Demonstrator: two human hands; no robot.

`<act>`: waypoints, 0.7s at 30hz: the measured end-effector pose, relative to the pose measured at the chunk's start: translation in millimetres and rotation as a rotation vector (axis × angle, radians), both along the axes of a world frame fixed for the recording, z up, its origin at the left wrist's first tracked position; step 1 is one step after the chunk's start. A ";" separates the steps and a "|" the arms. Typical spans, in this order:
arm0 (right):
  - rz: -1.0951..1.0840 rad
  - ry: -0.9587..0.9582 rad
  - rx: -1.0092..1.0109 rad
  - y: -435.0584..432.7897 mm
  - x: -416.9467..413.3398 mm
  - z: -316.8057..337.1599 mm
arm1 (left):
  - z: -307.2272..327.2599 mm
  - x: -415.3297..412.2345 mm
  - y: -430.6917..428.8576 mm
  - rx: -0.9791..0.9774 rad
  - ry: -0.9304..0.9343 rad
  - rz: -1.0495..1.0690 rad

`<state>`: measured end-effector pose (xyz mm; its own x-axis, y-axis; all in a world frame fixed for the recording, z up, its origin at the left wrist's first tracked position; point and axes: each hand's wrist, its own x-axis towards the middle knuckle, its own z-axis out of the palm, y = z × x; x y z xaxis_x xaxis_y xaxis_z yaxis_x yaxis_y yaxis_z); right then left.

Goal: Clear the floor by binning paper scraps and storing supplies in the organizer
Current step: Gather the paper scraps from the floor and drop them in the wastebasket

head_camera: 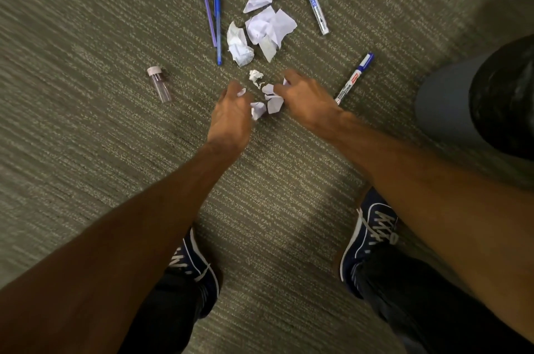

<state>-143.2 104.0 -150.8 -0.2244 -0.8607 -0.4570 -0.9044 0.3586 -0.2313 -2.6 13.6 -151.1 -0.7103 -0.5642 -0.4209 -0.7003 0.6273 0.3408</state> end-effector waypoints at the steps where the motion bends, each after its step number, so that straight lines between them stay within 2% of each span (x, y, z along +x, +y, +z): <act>1: -0.019 -0.004 -0.011 2.1 -1.6 8.1 | 9.4 -1.2 -0.2 -0.004 0.027 0.006; 7: -0.165 -0.029 -0.108 22.1 -15.0 71.1 | 80.2 -21.8 4.0 -0.018 0.105 -0.058; 14: -0.324 -0.023 -0.240 67.8 -45.7 157.4 | 167.6 -71.9 26.2 -0.099 0.206 -0.283; 21: -0.638 0.032 -0.377 137.0 -87.1 232.1 | 230.1 -142.4 73.3 -0.065 0.344 -0.486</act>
